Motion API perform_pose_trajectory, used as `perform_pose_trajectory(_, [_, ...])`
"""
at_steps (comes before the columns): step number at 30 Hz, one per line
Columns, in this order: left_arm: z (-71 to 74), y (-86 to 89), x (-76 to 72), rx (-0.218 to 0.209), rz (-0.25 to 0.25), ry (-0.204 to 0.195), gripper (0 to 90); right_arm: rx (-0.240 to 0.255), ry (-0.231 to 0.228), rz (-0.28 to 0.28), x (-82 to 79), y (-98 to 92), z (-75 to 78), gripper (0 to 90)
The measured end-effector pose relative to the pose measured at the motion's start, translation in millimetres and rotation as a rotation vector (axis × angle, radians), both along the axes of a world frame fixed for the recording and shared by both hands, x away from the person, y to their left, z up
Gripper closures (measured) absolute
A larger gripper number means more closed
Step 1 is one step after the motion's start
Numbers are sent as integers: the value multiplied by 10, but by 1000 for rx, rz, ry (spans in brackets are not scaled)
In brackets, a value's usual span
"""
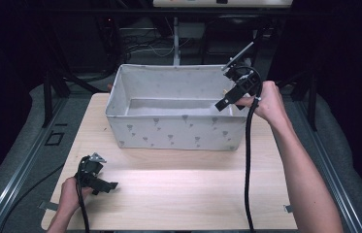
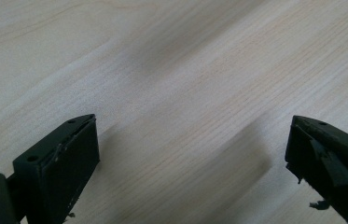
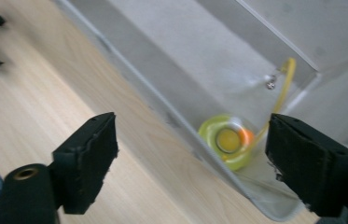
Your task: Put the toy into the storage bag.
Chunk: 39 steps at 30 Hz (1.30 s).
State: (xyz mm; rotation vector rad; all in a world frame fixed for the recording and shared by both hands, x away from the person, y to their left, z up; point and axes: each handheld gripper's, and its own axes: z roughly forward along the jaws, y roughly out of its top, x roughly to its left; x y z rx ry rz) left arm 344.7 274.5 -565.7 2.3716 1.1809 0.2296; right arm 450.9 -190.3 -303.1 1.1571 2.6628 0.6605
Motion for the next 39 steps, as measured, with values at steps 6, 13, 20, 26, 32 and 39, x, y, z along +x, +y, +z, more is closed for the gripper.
perform_pose_trajectory(6, [4, 2, -1, 0, -1, -1, 30, -9, -36, 64, -194, 165, -30, 118])
perform_pose_trajectory(13, [6, 5, 0, 2, -2, -5, 30, -51, -47, 129, -407, 357, -141, 84])
perform_pose_trajectory(20, [5, 0, -1, 3, -3, -4, 30, -80, -48, 189, -617, 472, -297, 70])
perform_pose_trajectory(26, [5, -1, -4, 6, -2, -6, 30, -65, -39, 220, -756, 519, -500, 57])
perform_pose_trajectory(32, [6, 0, -6, 8, -4, -6, 30, -62, -13, 242, -868, 535, -729, 55])
perform_pose_trajectory(39, [4, -2, -7, 9, -3, -5, 30, -74, 18, 244, -958, 502, -1042, 53])
